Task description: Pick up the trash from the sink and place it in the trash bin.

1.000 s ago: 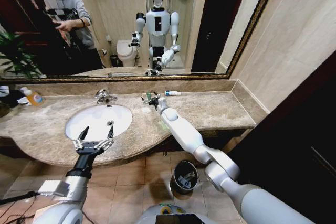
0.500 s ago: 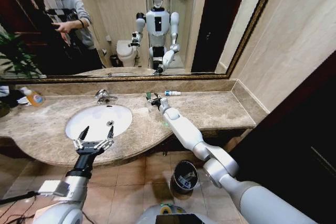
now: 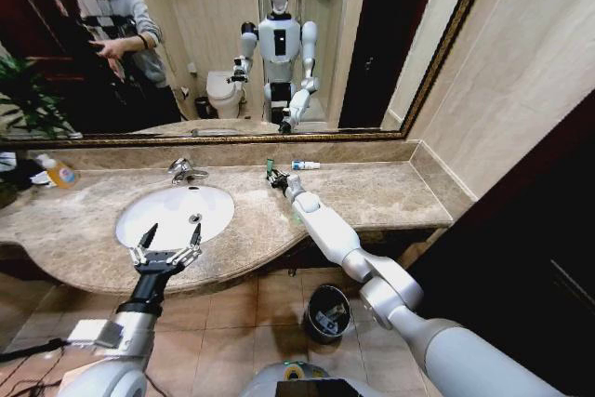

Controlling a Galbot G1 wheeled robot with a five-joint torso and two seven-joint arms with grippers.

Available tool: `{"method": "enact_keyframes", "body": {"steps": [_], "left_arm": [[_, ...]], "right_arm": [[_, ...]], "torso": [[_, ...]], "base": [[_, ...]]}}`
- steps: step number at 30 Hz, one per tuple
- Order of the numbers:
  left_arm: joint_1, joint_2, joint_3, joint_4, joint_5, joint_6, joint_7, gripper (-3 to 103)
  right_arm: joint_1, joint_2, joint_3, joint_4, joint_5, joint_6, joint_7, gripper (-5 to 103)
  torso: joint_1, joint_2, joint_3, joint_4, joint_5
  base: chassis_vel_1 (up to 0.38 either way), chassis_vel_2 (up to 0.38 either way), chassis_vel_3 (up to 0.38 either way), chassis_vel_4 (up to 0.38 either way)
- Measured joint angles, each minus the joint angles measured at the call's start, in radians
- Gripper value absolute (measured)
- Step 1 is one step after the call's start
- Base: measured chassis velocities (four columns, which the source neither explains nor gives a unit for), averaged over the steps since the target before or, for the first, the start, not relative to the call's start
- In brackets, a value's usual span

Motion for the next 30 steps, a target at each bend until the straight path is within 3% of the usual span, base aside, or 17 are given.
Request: {"method": "enact_keyframes", "body": {"steps": [2,10,18,21,24,26,28,30], "left_arm": [[0.000,0.000,0.000,0.000,0.000,0.000,0.000,100],[0.000,0.000,0.000,0.000,0.000,0.000,0.000,100],[0.000,0.000,0.000,0.000,0.000,0.000,0.000,100],[0.000,0.000,0.000,0.000,0.000,0.000,0.000,100],[0.000,0.000,0.000,0.000,0.000,0.000,0.000,100],[0.000,0.000,0.000,0.000,0.000,0.000,0.001,100],[0.000,0.000,0.000,0.000,0.000,0.000,0.000,100],[0.000,0.000,0.000,0.000,0.000,0.000,0.000,100]], "right_arm": [[0.000,0.000,0.000,0.000,0.000,0.000,0.000,2],[-0.008,0.000,-0.001,0.030,0.004,-0.005,0.001,2],[-0.078,-0.010,-0.047,0.237,0.051,-0.080,0.042,2],[-0.121,-0.070,-0.059,0.333,0.024,-0.039,0.045,2],[-0.226,-0.235,-0.047,0.539,0.024,-0.027,0.054,2],[-0.250,-0.273,-0.043,0.584,0.038,-0.033,0.056,2],[-0.344,-0.406,0.000,0.738,0.076,-0.044,0.059,2],[-0.387,-0.446,0.029,0.791,0.086,-0.045,0.060,2]], "torso": [[0.000,0.000,0.000,0.0000,0.0000],[0.000,0.000,0.000,0.0000,-0.0001],[0.000,0.000,0.000,0.0005,0.0005],[0.000,0.000,0.000,0.0009,-0.0001],[0.000,0.000,0.000,0.0000,0.0001],[0.000,0.000,0.000,-0.0005,0.0002],[0.000,0.000,0.000,-0.0007,0.0005],[0.000,0.000,0.000,-0.0004,0.0000]], "base": [[0.000,0.000,0.000,0.000],[0.000,0.000,0.000,0.000],[0.000,0.000,0.000,0.000],[0.000,0.000,0.000,0.000],[0.000,0.000,0.000,0.000],[0.000,0.000,0.000,0.000],[0.000,0.000,0.000,0.000],[0.000,0.000,0.000,0.000]]}}
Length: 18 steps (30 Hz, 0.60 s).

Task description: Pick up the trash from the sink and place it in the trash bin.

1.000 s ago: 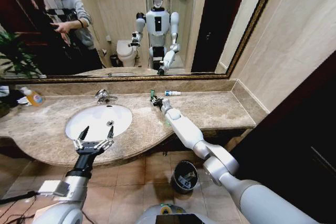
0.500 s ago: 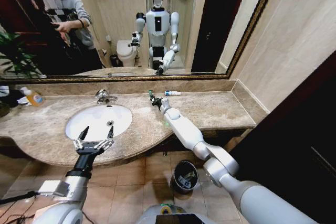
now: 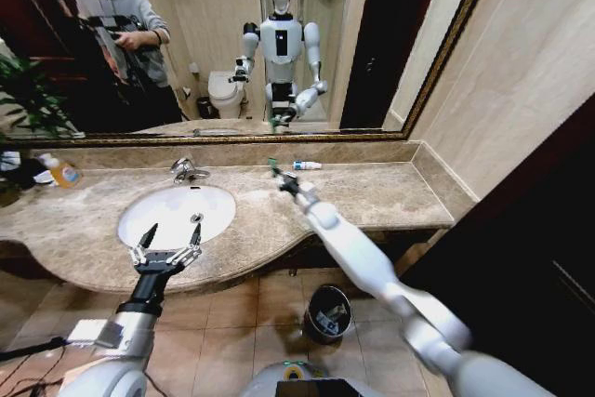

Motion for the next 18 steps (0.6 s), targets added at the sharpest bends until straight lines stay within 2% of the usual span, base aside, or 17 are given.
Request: {"method": "enact_keyframes", "body": {"steps": [3,4,7,10,12,18], "left_arm": [[0.000,0.000,0.000,0.000,0.000,0.000,0.000,100],[0.000,0.000,0.000,0.000,0.000,0.000,0.000,100],[0.000,0.000,0.000,0.000,0.000,0.000,0.000,100],[0.000,0.000,0.000,0.000,0.000,0.000,0.000,100],[0.000,0.000,0.000,0.000,0.000,0.000,0.000,100],[0.000,0.000,0.000,0.000,0.000,0.000,0.000,100]], "right_arm": [[-0.194,-0.106,0.099,0.172,0.020,0.008,0.002,2],[-0.194,-0.106,0.099,0.172,0.020,0.008,0.002,2],[-0.399,-0.169,0.180,0.307,0.023,0.057,-0.004,2],[-0.472,-0.176,0.216,0.350,0.020,0.071,-0.006,2],[-0.635,-0.165,0.261,0.411,-0.019,0.106,-0.022,2],[-0.805,-0.114,0.285,0.390,-0.106,0.181,-0.046,2]], "torso": [[0.000,0.000,0.000,0.0001,0.0003],[0.000,0.000,0.000,0.0001,0.0003],[0.000,0.000,0.000,0.0001,0.0005],[0.000,0.000,0.000,0.0003,0.0000],[0.000,0.000,0.000,0.0002,0.0001],[0.000,0.000,0.000,0.0004,0.0000]], "base": [[0.000,0.000,0.000,0.000],[0.000,0.000,0.000,0.000],[0.000,0.000,0.000,0.000],[0.000,0.000,0.000,0.000],[0.000,0.000,0.000,0.000],[0.000,0.000,0.000,0.000]]}}
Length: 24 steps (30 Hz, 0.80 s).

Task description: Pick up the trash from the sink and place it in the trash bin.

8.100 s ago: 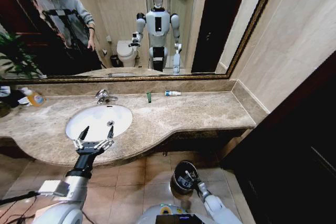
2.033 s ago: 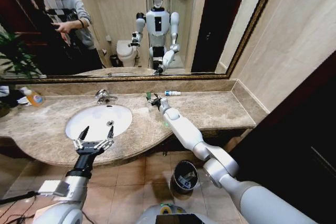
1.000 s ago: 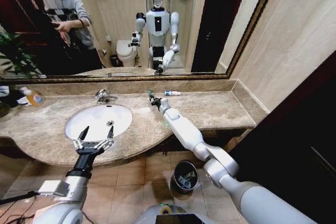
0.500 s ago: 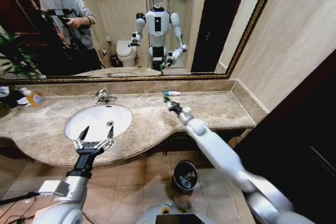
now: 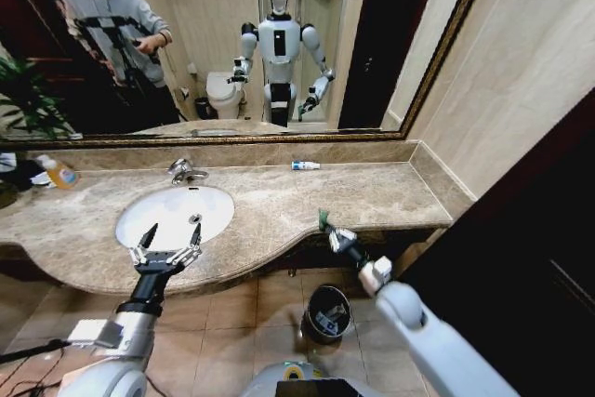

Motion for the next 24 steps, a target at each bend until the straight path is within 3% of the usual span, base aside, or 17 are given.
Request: {"method": "enact_keyframes", "body": {"steps": [8,13,15,24], "left_arm": [[0.000,0.000,0.000,0.000,0.000,0.000,0.000,100],[0.000,0.000,0.000,0.000,0.000,0.000,0.000,100],[0.000,0.000,0.000,0.000,0.000,0.000,0.000,100],[0.000,0.000,0.000,0.000,0.000,0.000,0.000,100]], "right_arm": [[-0.055,0.076,-0.007,-0.190,-0.111,0.066,-0.008,2],[0.007,0.117,-0.028,-0.397,-0.154,0.055,0.021,2],[0.056,0.170,-0.029,-0.524,-0.171,0.030,0.037,2],[0.219,0.279,-0.033,-0.881,-0.270,0.037,0.043,2]], "torso": [[0.000,0.000,0.000,0.0001,0.0000],[0.000,0.000,0.000,0.0001,-0.0004],[0.000,0.000,0.000,0.0000,0.0000],[0.000,0.000,0.000,0.0000,0.0000]], "base": [[0.000,0.000,0.000,0.000],[0.000,0.000,0.000,0.000],[0.000,0.000,0.000,0.000],[0.000,0.000,0.000,0.000]]}}
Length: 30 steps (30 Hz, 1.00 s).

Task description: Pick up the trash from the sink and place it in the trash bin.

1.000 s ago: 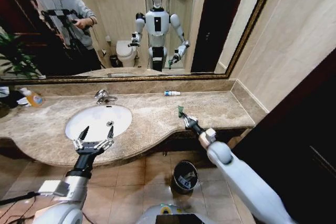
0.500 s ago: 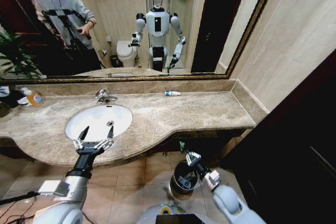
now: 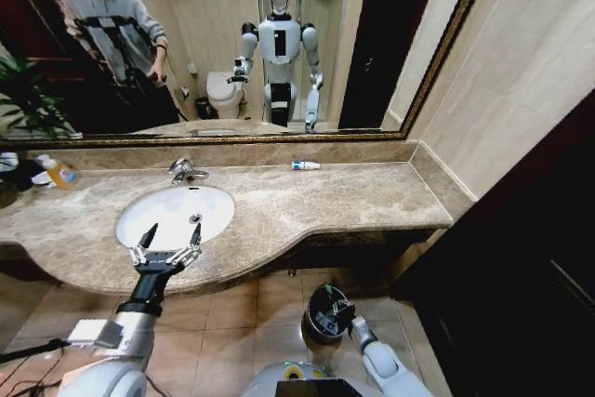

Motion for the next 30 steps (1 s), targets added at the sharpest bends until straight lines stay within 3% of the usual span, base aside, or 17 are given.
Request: {"method": "enact_keyframes", "body": {"steps": [6,9,15,17,25,27,30], "left_arm": [[0.000,0.000,0.000,0.000,0.000,0.000,0.000,100],[0.000,0.000,0.000,0.000,0.000,0.000,0.000,100],[0.000,0.000,0.000,0.000,0.000,0.000,0.000,100],[0.000,0.000,0.000,0.000,0.000,0.000,0.000,100],[0.000,0.000,0.000,0.000,0.000,0.000,0.000,100],[0.000,0.000,0.000,0.000,0.000,0.000,0.000,100],[0.000,0.000,0.000,0.000,0.000,0.000,0.000,100]], "right_arm": [[0.082,0.025,-0.005,-0.180,-0.022,0.045,-0.007,2],[0.155,0.047,-0.004,-0.343,-0.029,0.112,-0.009,2],[0.181,0.039,-0.005,-0.401,-0.026,0.120,-0.009,-2],[0.182,0.036,-0.005,-0.401,-0.023,0.115,-0.009,3],[0.176,0.029,-0.008,-0.385,-0.019,0.104,-0.009,40],[0.174,0.028,-0.008,-0.381,-0.018,0.102,-0.009,40],[0.147,0.013,-0.008,-0.332,-0.007,0.085,-0.010,57]], "torso": [[0.000,0.000,0.000,0.0000,-0.0004],[0.000,0.000,0.000,0.0003,0.0001],[0.000,0.000,0.000,0.0000,-0.0002],[0.000,0.000,0.000,0.0000,-0.0001],[0.000,0.000,0.000,0.0000,-0.0001],[0.000,0.000,0.000,0.0000,0.0000],[0.000,0.000,0.000,0.0000,0.0001]], "base": [[0.000,0.000,0.000,0.000],[0.000,0.000,0.000,0.000],[0.000,0.000,0.000,0.000],[0.000,0.000,0.000,0.000],[0.000,0.000,0.000,0.000],[0.000,0.000,0.000,0.000],[0.000,0.000,0.000,0.000]]}}
